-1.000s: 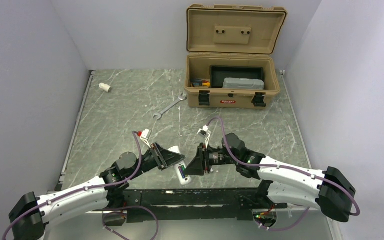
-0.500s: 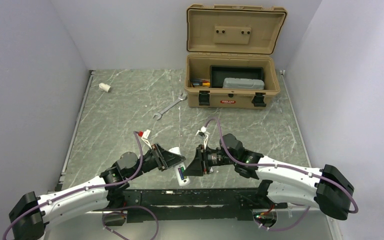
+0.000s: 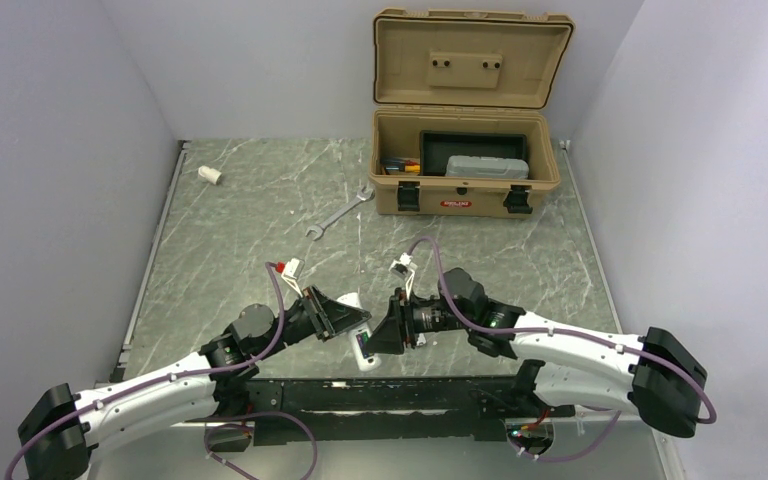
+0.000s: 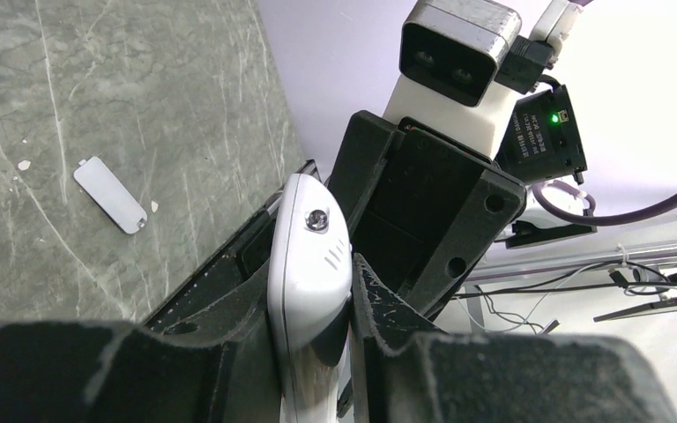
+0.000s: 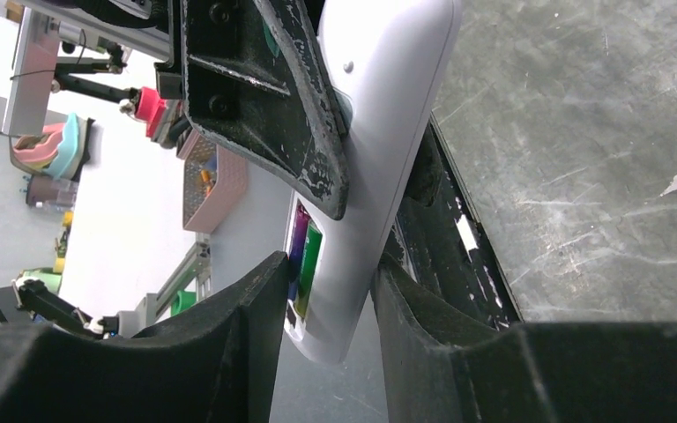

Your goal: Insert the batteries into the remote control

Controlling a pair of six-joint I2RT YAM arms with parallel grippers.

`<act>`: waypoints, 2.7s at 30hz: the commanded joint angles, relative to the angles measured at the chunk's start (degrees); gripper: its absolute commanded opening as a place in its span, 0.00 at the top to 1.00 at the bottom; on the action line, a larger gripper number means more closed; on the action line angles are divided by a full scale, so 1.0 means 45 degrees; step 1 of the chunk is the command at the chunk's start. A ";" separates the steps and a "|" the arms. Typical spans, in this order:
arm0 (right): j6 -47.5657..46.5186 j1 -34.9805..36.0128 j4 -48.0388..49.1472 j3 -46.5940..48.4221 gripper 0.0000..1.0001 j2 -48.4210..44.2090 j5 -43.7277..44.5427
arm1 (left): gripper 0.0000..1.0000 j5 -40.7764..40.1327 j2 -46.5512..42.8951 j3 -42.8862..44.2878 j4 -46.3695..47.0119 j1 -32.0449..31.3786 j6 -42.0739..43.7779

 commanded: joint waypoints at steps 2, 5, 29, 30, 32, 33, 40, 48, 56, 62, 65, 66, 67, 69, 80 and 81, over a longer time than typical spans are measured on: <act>-0.0004 0.0068 0.0749 0.0592 0.58 0.0327 0.0241 | 1.00 -0.0041 -0.0130 0.0302 0.1002 -0.0064 -0.0186; -0.0038 0.0062 0.0717 0.0642 0.59 0.0458 0.0239 | 1.00 -0.0031 -0.0119 0.0283 0.1033 -0.0052 -0.0208; -0.1918 0.0131 -0.2657 0.1295 0.39 -0.2259 0.2809 | 1.00 -0.0578 -0.1363 -0.0070 -0.0555 -0.0062 -0.0187; -0.1918 0.0151 -0.3102 0.1304 0.38 -0.2565 0.3387 | 1.00 -0.0647 -0.1438 -0.0060 -0.0764 -0.0053 -0.0206; -0.1847 0.0139 -0.4437 0.1407 0.38 -0.3017 0.4803 | 1.00 -0.0857 -0.1648 -0.0028 -0.1486 -0.0064 -0.0284; -0.1748 0.0159 -0.5233 0.1504 0.38 -0.3161 0.5638 | 1.00 -0.0889 -0.1750 0.0002 -0.1927 -0.0051 -0.0333; -0.0694 0.0161 -0.9294 0.1095 0.30 -0.3380 0.9527 | 1.00 -0.0901 -0.2483 -0.0230 -0.3163 -0.0049 -0.0426; 0.0215 0.0972 -1.0382 0.1413 0.29 -0.0802 1.1385 | 1.00 -0.1321 -0.2816 0.0003 -0.4272 -0.0054 -0.0221; 0.0418 0.2112 -0.9802 0.1719 0.32 0.1547 1.2121 | 1.00 -0.1315 -0.2785 0.0008 -0.4326 -0.0050 -0.0234; 0.0092 0.2118 -0.9206 0.1665 0.37 0.2128 1.2018 | 1.00 -0.1303 -0.2768 0.0030 -0.4330 -0.0049 -0.0206; -0.0110 0.2115 -0.9028 0.1794 0.40 0.2543 1.1894 | 1.00 -0.1301 -0.2772 0.0009 -0.4253 -0.0046 -0.0226; -0.0169 0.2120 -0.8944 0.1811 0.40 0.2666 1.1812 | 1.00 -0.1301 -0.2777 -0.0001 -0.4251 -0.0054 -0.0240; -0.0215 0.2120 -0.8902 0.1847 0.40 0.2789 1.1775 | 1.00 -0.1301 -0.2782 -0.0010 -0.4246 -0.0055 -0.0244; -0.0219 0.2120 -0.8878 0.1890 0.41 0.3037 1.1767 | 1.00 -0.1312 -0.2795 -0.0025 -0.4243 -0.0046 -0.0259; -0.0425 0.2126 -0.8721 0.1943 0.51 0.3818 1.1728 | 1.00 -0.1359 -0.2988 -0.0091 -0.4313 -0.0050 -0.0289; -0.0443 0.2121 -0.8750 0.1979 0.51 0.3895 1.1726 | 1.00 -0.1360 -0.2997 -0.0104 -0.4300 -0.0052 -0.0284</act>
